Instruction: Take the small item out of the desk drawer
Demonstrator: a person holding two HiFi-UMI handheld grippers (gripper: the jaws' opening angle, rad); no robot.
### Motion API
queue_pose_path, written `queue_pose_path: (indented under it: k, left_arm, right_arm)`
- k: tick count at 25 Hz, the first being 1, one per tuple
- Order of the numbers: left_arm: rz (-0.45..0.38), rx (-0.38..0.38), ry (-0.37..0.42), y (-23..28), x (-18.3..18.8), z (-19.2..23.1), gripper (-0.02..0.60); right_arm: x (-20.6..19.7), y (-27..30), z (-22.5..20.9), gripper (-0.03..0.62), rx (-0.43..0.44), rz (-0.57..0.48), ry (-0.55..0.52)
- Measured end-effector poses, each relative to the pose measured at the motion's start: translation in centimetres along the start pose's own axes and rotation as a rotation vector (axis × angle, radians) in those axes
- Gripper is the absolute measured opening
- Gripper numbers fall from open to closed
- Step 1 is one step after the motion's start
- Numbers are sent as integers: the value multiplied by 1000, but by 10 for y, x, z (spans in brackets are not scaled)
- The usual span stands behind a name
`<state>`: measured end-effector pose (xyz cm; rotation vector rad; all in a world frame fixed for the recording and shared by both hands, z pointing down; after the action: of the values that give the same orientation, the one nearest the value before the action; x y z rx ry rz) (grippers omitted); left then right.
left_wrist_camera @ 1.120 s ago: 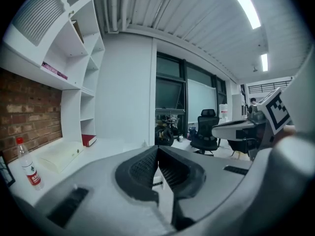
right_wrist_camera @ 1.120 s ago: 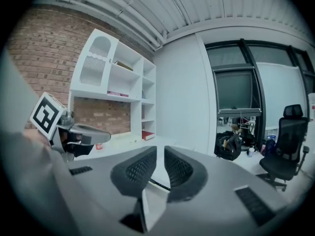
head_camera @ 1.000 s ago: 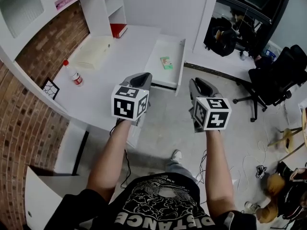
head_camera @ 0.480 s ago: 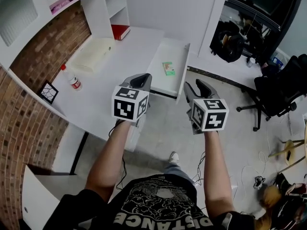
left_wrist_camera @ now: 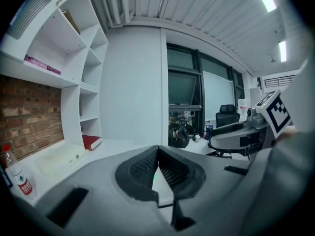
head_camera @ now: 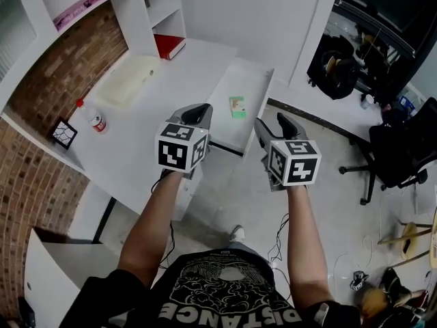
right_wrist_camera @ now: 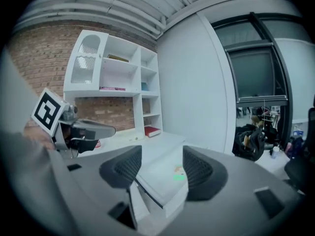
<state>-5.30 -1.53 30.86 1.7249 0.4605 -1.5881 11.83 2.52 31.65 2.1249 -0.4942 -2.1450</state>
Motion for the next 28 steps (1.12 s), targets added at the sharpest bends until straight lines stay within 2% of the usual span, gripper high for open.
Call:
queue_pose_path:
  k: [5, 8, 14, 28]
  left_arm:
    - [1, 42, -9, 30, 8, 3, 5]
    - [14, 63, -10, 45, 9, 6, 5]
    - [24, 103, -8, 70, 13, 11, 5]
    - [34, 155, 1, 99, 12, 27, 5]
  right_arm:
    - [4, 27, -28, 270, 37, 10, 5]
    - [6, 43, -41, 333, 56, 21, 7]
    - [4, 70, -59, 368, 111, 41, 12]
    - [-10, 115, -65, 388, 186, 94, 23]
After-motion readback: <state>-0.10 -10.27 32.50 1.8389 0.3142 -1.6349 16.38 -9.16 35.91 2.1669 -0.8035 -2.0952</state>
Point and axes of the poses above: the fingertips, and each gripper's own axes: y forward along the fingers, z to its left, x out of its top, the point moved 3 cm from there along -y, backward along the fingers, and after that the axes turned 9 degrees about -x, right-handed, at the moved point
